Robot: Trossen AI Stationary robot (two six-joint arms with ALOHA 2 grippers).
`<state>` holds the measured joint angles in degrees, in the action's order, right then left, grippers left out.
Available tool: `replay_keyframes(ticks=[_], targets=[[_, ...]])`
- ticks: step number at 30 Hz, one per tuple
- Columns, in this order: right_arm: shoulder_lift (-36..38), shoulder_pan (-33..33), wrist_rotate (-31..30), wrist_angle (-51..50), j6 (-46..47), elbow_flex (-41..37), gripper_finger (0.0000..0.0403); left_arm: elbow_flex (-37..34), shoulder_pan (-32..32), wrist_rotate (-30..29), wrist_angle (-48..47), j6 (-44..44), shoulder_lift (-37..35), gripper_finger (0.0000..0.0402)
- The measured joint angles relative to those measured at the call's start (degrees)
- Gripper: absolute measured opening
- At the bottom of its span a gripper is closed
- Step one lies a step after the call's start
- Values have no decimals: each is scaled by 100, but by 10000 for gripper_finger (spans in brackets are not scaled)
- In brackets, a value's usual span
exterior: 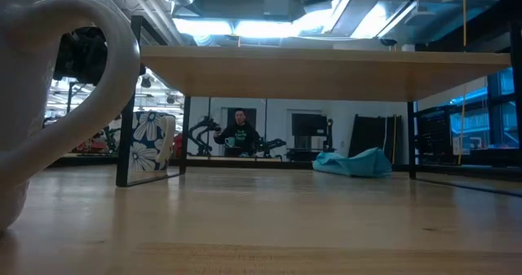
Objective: Stack small to large cups/mugs on shelf
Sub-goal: Put the gray cup on the shelf
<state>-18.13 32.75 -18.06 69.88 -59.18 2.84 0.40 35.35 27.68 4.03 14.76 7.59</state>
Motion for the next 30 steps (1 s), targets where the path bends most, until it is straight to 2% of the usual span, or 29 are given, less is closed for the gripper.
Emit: replay_keyframes(ticks=[10,17,20,25,27,30], targets=[[0,0,127,-5,-607,10,213,0,0,1,0,2,0,27],[0,-2,-546,-3,-692,10,213,2,-2,2,0,2,0,28],[0,-2,-376,27,-915,51,213,0,0,2,0,0,-1,27],[2,-2,-192,-115,-1058,634,213,1,0,0,0,0,-2,27],[0,-2,-212,-420,-1088,967,213,0,-2,2,0,0,-2,27],[2,-2,-589,-1315,-1043,1546,213,2,-1,0,0,0,0,27]])
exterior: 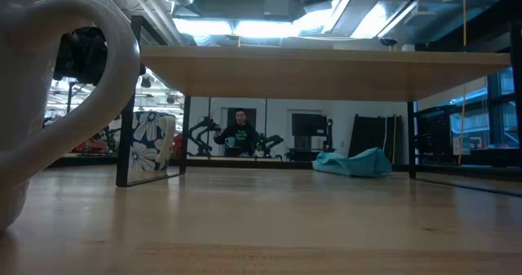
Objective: Stack small to large cups/mugs on shelf
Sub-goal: Put the gray cup on the shelf
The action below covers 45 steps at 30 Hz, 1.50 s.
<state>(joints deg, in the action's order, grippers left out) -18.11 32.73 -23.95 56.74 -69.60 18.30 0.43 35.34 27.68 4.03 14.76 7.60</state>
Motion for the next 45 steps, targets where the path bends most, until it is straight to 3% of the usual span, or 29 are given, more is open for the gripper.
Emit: replay_keyframes(ticks=[6,10,19,29,37,41,45], targets=[[-13,0,-607,-2465,412,1200,213,-2,1,2,0,0,0,27],[-98,0,-697,-3290,638,1738,213,-2,1,0,0,1,-2,27],[-506,0,-2249,-3607,1104,2512,213,-2,0,1,0,1,-1,27],[-1207,0,-3547,-3636,1701,3475,213,0,0,-31,4,0,0,27],[-1331,1,-2344,-3618,2692,4221,213,0,-1,-42,21,79,0,27],[-1322,2,-2170,-3571,3608,4452,213,-1,-1,-42,47,1151,0,27],[-1408,2,-2837,-4219,4541,4562,213,-2,-1,-59,232,3185,0,27]])
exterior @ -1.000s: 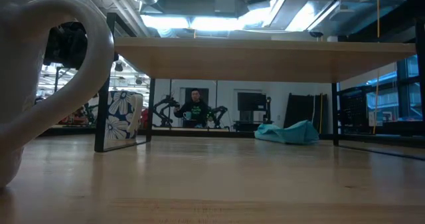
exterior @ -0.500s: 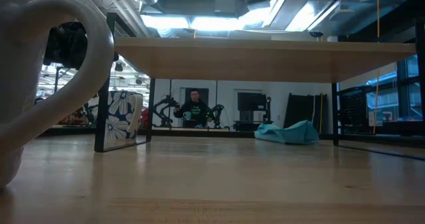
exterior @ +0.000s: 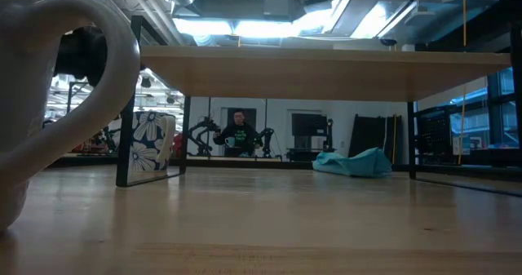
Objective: Stack small to large cups/mugs on shelf
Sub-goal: Put the gray cup on the shelf
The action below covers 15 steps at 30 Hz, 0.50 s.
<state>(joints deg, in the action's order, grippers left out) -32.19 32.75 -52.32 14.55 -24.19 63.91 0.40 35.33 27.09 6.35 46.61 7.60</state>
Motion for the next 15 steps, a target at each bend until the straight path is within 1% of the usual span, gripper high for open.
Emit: replay_keyframes(ticks=[2,4,7,9,10,11,13,15], targets=[[-118,0,-273,-336,288,59,213,2,0,-135,128,394,0,27],[-264,0,-358,-454,436,136,213,2,0,-275,254,404,0,27],[-544,0,-371,-537,303,327,213,2,0,-478,418,394,-2,28],[-755,0,-392,-766,160,522,213,0,0,-614,420,389,0,27],[-868,0,-495,-932,140,649,213,0,0,-666,422,389,-2,28],[-987,2,-688,-1161,156,802,213,2,0,-690,422,389,0,27],[-1243,2,-1269,-1692,296,1152,213,0,0,-697,421,385,0,28],[-1537,-4,-1647,-2229,361,1542,213,0,0,-697,422,385,0,27]])
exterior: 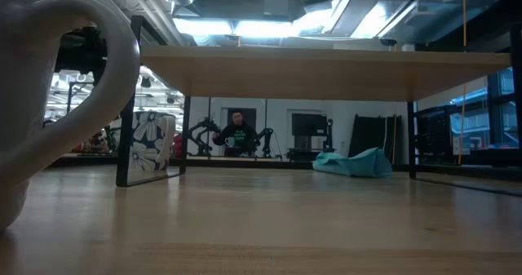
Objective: Stack small to large cups/mugs on shelf
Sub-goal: Put the gray cup on the shelf
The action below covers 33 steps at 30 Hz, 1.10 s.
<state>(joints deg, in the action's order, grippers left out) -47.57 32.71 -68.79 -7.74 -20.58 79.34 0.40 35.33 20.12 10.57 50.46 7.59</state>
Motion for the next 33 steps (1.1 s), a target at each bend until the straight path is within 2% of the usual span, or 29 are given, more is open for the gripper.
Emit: replay_keyframes(ticks=[5,7,10,11,17,22,26,28,29,30,32,33], targets=[[-819,7,-181,-628,-344,1092,213,0,0,0,35,0,0,27],[-1144,6,-712,-683,-594,1575,213,0,0,0,35,0,0,28],[-1498,5,-2009,-649,-926,2324,213,0,0,0,35,-3,0,28],[-1582,0,-2116,-640,-1081,2552,213,0,0,0,35,0,0,27],[-1773,105,-2130,-396,-1513,3331,213,0,0,-11,35,-3,0,27],[-1758,265,-2132,-425,-1561,3231,213,1,0,-12,33,-3,-1,27],[-1764,712,-1977,-427,-1322,3041,213,0,2,-13,31,-3,0,27],[-1734,998,-1127,-527,-911,2967,213,2,0,-13,31,-3,-1,27],[-1675,1130,-332,-704,-640,2944,213,1,0,-13,31,-3,0,27],[-1588,1216,635,-909,-353,2934,213,1,1,-13,31,-3,0,27],[-1392,1247,3359,-1190,107,2933,213,2,1,-14,31,-4,0,27],[-1309,1214,4519,-1290,132,2935,213,1,1,-15,29,-4,0,27]])
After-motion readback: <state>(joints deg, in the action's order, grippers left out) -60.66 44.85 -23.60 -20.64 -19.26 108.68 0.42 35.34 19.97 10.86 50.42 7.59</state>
